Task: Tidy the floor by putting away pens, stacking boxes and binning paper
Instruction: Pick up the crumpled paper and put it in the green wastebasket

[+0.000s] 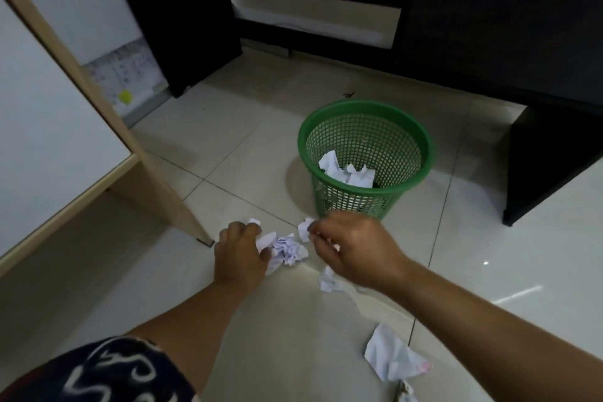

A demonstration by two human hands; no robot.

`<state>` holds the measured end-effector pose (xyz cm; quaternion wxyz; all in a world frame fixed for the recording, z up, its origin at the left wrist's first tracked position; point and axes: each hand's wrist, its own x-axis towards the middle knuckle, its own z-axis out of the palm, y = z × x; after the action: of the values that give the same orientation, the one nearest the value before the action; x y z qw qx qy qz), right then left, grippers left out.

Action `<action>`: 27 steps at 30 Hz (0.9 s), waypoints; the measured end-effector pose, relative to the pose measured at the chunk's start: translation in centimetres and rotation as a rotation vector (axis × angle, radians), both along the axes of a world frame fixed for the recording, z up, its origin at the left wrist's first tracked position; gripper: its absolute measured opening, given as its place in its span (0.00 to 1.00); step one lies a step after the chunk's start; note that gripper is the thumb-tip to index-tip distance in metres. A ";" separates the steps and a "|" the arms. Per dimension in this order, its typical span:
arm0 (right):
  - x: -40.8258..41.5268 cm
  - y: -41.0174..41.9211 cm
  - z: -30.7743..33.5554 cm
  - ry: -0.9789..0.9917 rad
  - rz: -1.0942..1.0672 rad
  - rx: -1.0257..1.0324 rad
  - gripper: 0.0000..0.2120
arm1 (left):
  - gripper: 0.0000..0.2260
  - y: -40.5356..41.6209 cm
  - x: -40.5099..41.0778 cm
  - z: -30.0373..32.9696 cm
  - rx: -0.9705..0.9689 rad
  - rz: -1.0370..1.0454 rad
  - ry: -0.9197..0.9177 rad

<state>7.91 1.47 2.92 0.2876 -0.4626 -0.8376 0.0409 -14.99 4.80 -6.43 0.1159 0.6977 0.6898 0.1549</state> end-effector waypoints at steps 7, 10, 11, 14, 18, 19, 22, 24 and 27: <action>-0.3 0.0 -9.7 -0.482 -0.353 -0.740 0.41 | 0.36 2.2 -0.6 -1.0 -0.351 0.073 -0.027; -0.3 -0.5 -11.1 -0.483 -0.316 -0.718 0.39 | 0.43 2.4 -0.5 -1.8 -0.466 0.036 -0.134; -0.3 -0.7 -11.3 -0.485 -0.304 -0.701 0.36 | 0.45 2.2 -0.5 -2.0 -0.476 0.023 -0.175; -0.3 -1.3 -12.2 -0.475 -0.257 -0.610 0.23 | 0.39 1.8 -0.1 -3.0 -0.456 -0.035 -0.206; -0.2 -2.1 -12.0 -0.414 -0.200 -0.489 0.06 | 0.26 1.2 0.9 -3.2 -0.415 -0.088 -0.156; -0.1 -2.2 -11.7 -0.408 -0.206 -0.465 0.06 | 0.24 1.2 1.0 -3.1 -0.417 -0.088 -0.155; -0.1 -2.7 -10.2 -0.304 -0.193 -0.354 0.09 | 0.23 0.8 1.3 -2.9 -0.428 -0.128 -0.123; -0.2 -2.9 -8.5 -0.185 -0.155 -0.255 0.10 | 0.22 0.5 1.4 -2.8 -0.426 -0.138 -0.110; -0.1 -3.1 -5.0 -0.098 -0.060 -0.038 0.12 | 0.15 0.0 1.8 -1.8 -0.454 -0.162 -0.114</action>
<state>7.82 -1.59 -2.10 0.2387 -0.4945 -0.8354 0.0253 -13.16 4.83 -8.20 0.3206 0.6970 0.6409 0.0252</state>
